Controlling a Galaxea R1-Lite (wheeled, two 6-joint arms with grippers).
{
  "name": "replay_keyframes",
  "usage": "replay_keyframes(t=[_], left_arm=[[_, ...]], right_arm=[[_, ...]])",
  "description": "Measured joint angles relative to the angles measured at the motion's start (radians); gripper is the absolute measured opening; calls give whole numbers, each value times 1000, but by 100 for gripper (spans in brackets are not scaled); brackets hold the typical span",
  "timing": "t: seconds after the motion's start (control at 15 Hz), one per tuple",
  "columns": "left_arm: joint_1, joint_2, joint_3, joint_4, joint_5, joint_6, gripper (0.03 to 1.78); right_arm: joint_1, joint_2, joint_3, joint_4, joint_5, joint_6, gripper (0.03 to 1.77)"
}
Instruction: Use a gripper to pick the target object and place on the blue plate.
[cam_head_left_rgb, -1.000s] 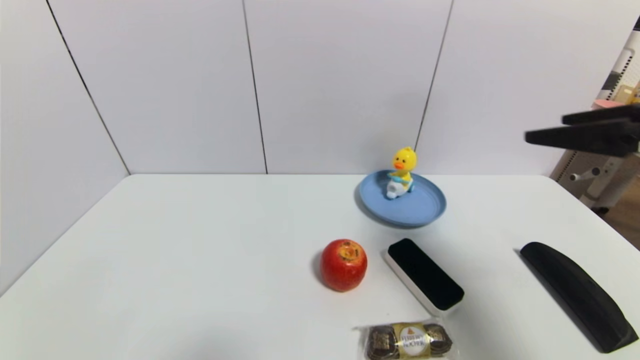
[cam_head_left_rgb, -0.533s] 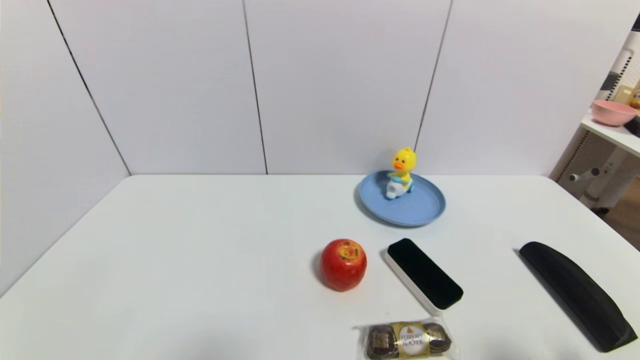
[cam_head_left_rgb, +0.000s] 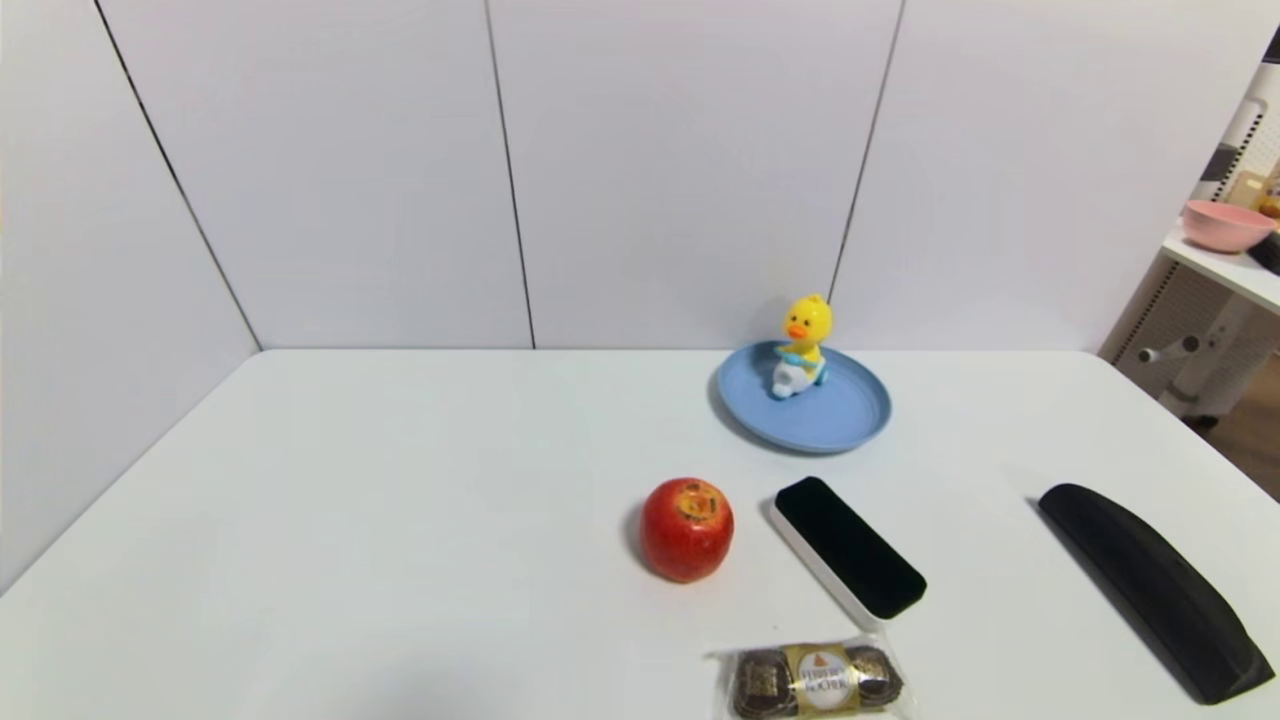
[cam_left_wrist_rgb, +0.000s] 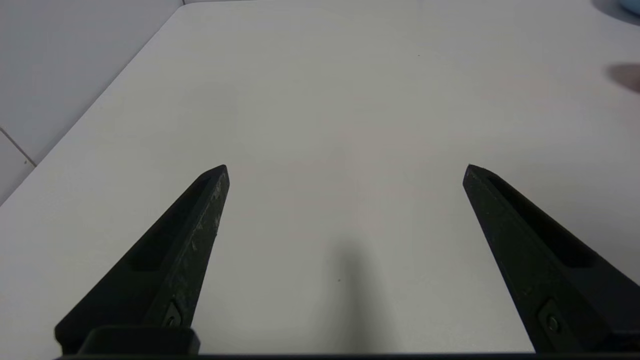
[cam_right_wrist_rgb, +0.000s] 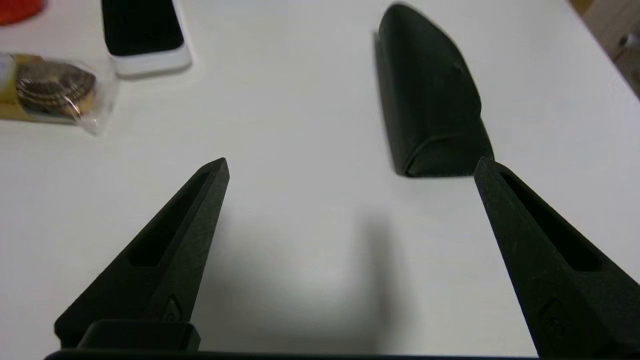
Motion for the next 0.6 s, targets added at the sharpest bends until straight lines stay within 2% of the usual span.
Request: replay_keyframes(t=[0.27,0.6], left_arm=[[0,0,0,0,0,0,169],[0,0,0,0,0,0,169]], right_arm=[[-4,-95,37,-50,1,87,169],[-5,-115,40,-49,-14,113,169]])
